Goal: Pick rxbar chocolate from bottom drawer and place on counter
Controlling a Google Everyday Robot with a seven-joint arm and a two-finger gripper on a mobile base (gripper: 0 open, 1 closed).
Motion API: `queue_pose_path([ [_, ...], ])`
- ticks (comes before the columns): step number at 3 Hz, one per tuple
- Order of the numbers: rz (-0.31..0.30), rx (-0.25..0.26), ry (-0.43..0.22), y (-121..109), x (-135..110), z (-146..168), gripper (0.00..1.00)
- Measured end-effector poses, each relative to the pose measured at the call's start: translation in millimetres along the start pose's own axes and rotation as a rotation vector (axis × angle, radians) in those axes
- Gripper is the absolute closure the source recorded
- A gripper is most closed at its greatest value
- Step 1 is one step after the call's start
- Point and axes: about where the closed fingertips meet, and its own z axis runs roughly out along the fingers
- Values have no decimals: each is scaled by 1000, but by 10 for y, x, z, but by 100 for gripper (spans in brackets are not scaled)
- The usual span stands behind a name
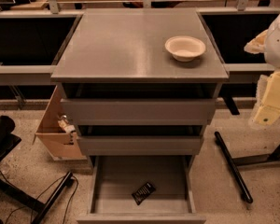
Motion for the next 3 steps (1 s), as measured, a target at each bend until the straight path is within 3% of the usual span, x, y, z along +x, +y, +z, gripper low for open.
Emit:
queue_pose_path([
  [1,-4,4,1,2,3,18,0],
  [2,-59,48,11,39,35,252,0],
  [3,-187,74,75,11,44,740,0],
])
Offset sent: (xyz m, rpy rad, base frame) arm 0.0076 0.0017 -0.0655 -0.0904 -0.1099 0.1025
